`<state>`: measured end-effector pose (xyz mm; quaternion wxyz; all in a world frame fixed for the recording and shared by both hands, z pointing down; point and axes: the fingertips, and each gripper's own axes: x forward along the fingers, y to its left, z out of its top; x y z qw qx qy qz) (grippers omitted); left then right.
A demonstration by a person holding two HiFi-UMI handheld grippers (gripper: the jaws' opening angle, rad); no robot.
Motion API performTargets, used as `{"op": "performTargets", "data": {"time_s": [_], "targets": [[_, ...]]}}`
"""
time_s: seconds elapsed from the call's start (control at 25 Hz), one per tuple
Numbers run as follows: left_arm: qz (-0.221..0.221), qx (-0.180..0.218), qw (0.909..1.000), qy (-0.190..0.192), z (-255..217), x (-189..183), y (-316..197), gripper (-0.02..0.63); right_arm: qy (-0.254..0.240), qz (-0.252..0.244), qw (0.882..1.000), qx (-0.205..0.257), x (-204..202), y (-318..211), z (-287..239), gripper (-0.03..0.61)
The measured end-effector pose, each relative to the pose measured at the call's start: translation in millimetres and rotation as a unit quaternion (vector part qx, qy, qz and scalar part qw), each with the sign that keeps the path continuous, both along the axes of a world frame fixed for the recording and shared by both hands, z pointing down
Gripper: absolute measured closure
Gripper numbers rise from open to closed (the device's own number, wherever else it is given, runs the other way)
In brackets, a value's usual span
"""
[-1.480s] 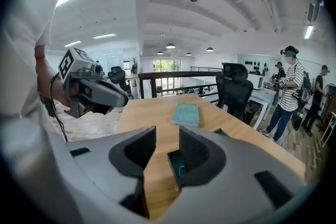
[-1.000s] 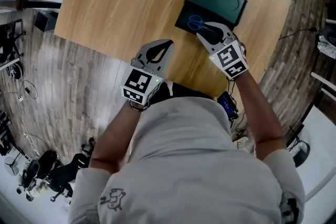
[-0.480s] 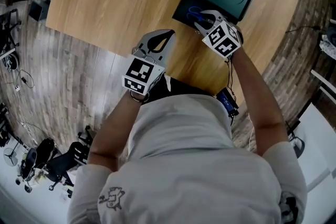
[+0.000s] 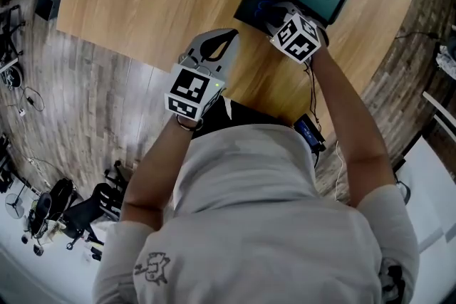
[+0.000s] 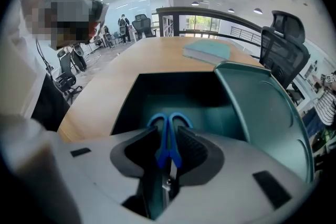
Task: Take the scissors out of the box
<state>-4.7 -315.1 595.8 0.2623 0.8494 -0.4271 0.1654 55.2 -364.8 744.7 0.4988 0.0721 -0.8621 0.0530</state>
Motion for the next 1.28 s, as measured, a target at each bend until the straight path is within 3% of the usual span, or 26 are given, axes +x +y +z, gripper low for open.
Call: {"op": "performTargets", "data": {"time_s": [0.56, 0.92, 1.28], "targets": [[-0.001, 0.010, 0.9999, -0.005, -6, -10, 4, 0.609, 0.005, 0.002, 1.000, 0.014, -7, 3, 0, 0.487], [0.020, 0.045, 0.9988, -0.006, -43, -18, 15, 0.609, -0.027, 0.048, 0.996, 0.072, -8, -5, -71, 0.488], [0.053, 0.085, 0.9949, -0.002, -91, -29, 48, 0.609, -0.071, 0.120, 0.983, 0.120, -4, 18, -146, 0.488]]}}
